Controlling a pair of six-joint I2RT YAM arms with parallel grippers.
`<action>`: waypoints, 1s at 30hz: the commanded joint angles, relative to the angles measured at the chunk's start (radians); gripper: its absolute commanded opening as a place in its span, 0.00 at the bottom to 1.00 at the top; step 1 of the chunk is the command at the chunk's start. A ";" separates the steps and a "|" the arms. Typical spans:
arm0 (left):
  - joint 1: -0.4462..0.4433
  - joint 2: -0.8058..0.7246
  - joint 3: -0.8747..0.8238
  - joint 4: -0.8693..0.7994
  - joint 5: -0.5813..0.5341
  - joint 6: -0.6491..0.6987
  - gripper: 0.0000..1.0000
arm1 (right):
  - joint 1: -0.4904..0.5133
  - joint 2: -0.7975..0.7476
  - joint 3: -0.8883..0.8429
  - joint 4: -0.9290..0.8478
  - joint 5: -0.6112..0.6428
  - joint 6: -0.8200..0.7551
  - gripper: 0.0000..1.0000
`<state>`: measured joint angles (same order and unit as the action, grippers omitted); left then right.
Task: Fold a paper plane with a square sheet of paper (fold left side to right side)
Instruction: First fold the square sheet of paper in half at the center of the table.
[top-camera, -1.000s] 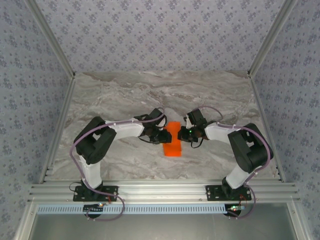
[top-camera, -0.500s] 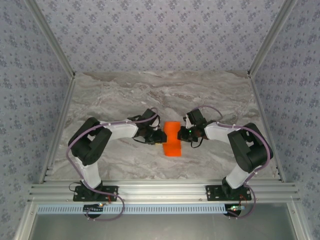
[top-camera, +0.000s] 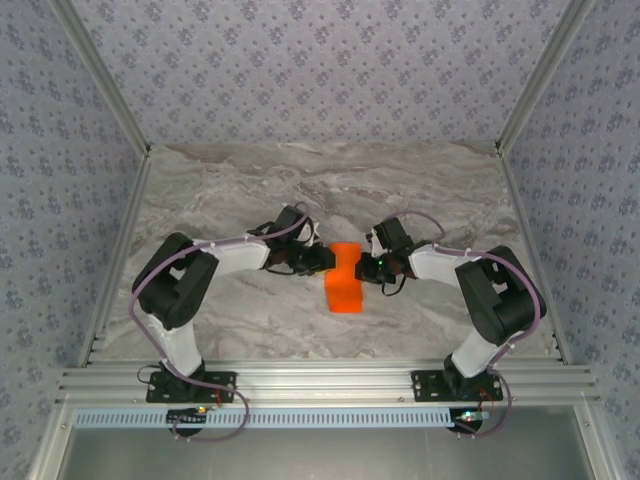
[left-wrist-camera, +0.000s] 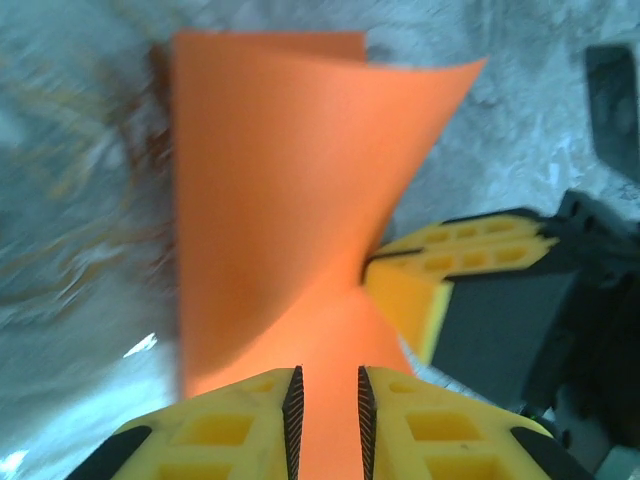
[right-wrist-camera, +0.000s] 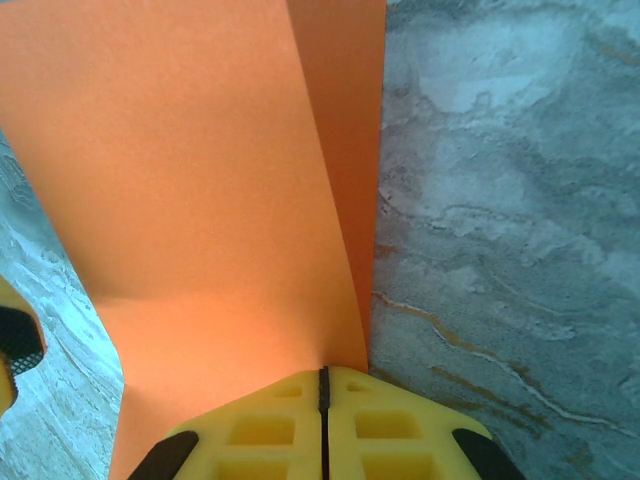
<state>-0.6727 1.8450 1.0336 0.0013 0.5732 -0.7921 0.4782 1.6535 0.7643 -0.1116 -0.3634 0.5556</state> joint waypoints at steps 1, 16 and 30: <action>-0.014 0.052 0.055 0.048 0.040 -0.011 0.23 | 0.007 0.040 -0.020 -0.125 0.080 -0.020 0.06; 0.000 0.119 0.048 -0.028 -0.046 0.029 0.23 | 0.013 0.049 -0.006 -0.172 0.099 -0.028 0.06; 0.089 0.087 0.047 -0.071 -0.053 0.084 0.24 | 0.014 0.045 -0.008 -0.173 0.095 -0.034 0.06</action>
<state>-0.6037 1.9507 1.0771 -0.0273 0.5507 -0.7483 0.4873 1.6543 0.7799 -0.1429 -0.3370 0.5400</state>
